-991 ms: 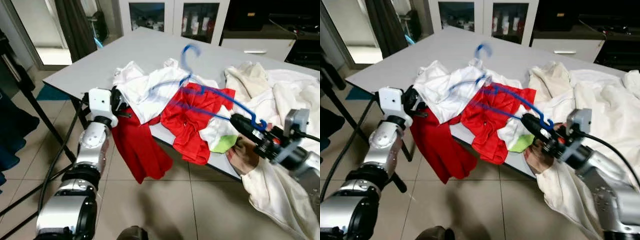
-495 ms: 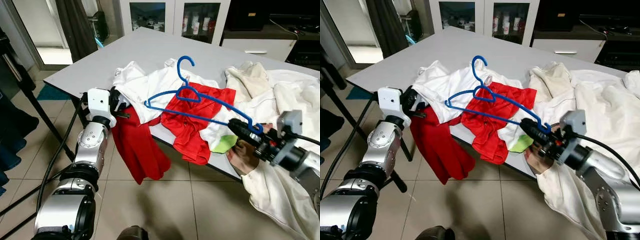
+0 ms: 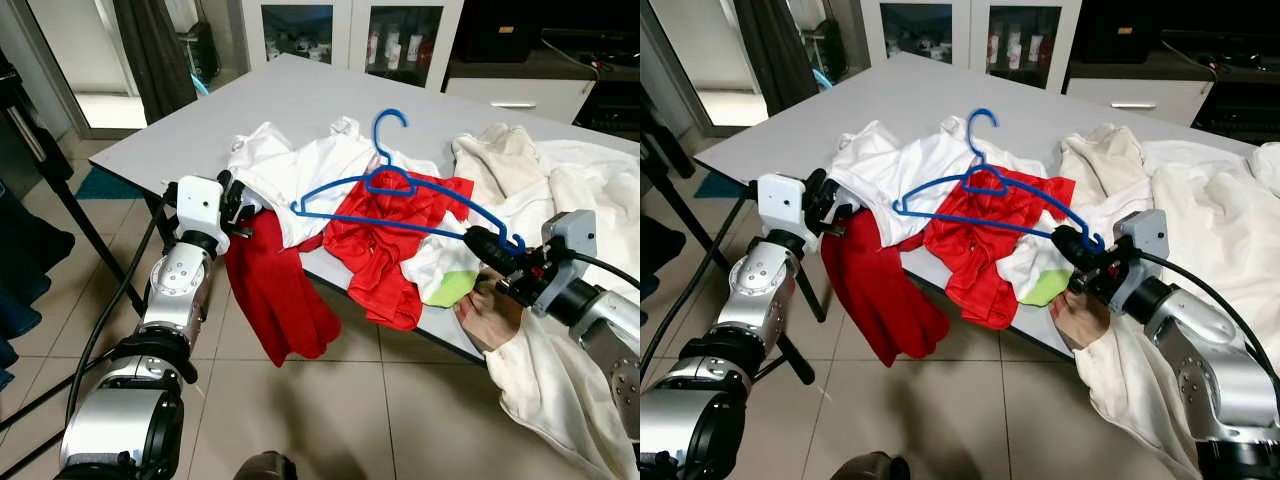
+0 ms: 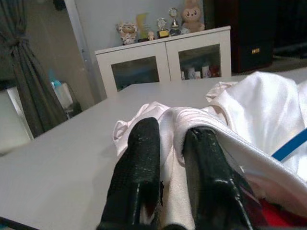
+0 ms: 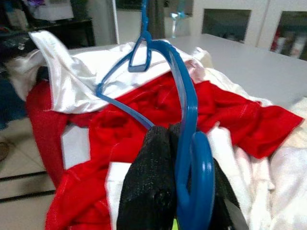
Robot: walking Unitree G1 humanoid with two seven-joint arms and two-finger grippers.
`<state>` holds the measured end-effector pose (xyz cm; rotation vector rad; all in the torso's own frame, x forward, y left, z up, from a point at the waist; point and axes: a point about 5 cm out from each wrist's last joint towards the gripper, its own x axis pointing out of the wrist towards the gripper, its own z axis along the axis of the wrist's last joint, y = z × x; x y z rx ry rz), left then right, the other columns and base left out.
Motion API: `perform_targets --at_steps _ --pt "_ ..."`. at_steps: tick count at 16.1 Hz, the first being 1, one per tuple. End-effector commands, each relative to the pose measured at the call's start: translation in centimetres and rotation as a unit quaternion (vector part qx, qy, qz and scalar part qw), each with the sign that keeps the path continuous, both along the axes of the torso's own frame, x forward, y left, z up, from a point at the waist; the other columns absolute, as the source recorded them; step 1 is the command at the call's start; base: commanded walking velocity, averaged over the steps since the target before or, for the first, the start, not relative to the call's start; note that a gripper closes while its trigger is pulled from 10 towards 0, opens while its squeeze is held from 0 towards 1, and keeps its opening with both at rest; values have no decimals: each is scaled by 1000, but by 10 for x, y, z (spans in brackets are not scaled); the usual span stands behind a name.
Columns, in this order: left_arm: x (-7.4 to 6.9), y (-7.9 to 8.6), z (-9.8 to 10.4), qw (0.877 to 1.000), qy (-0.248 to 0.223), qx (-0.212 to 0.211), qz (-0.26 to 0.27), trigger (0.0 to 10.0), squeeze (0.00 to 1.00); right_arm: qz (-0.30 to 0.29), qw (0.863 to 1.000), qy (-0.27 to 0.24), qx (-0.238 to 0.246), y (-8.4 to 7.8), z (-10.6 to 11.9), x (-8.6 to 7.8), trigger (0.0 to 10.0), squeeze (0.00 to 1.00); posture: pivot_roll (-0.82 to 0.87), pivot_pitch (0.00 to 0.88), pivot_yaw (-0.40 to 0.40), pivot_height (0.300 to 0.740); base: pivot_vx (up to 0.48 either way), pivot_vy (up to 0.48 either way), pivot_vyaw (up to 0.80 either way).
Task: Hang hanger
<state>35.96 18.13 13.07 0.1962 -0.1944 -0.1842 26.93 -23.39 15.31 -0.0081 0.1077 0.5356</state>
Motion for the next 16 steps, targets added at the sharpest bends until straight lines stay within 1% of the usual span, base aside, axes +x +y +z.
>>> perform_targets --at_steps 1,4,6,7,8,13,14,16 --pt "-2 5 -1 1000 -5 25 1 10000 0 -27 999 7 -18 -3 -5 5 10000 0 87 0 34 740 0 0 0" --pt "-5 17 5 999 -26 39 8 10000 0 -49 999 4 -23 -3 -6 11 10000 0 90 0 32 740 0 0 0" --pt "-8 31 10 998 -37 42 16 10000 0 -68 997 -3 -28 -4 -4 16 10000 0 100 0 29 740 0 0 0" --pt "-10 39 11 998 -41 51 18 10000 0 -90 995 -11 -31 -8 -2 22 10000 0 105 0 28 740 0 0 0" --pt "-12 42 11 998 -40 54 18 10000 0 -99 994 -16 -30 -9 0 24 10000 0 105 0 28 740 0 0 0" --pt "-12 43 11 998 -39 56 17 10000 0 -102 994 -19 -30 -9 1 26 10000 0 105 0 28 740 0 0 0" --pt "-17 41 1 998 -19 62 -11 10000 0 -118 992 -27 -34 -12 4 28 10000 0 100 0 27 740 0 0 0" --pt "-28 46 -14 998 11 52 -29 10000 0 -134 990 -31 -35 -16 5 28 10000 0 98 0 26 740 0 0 0"
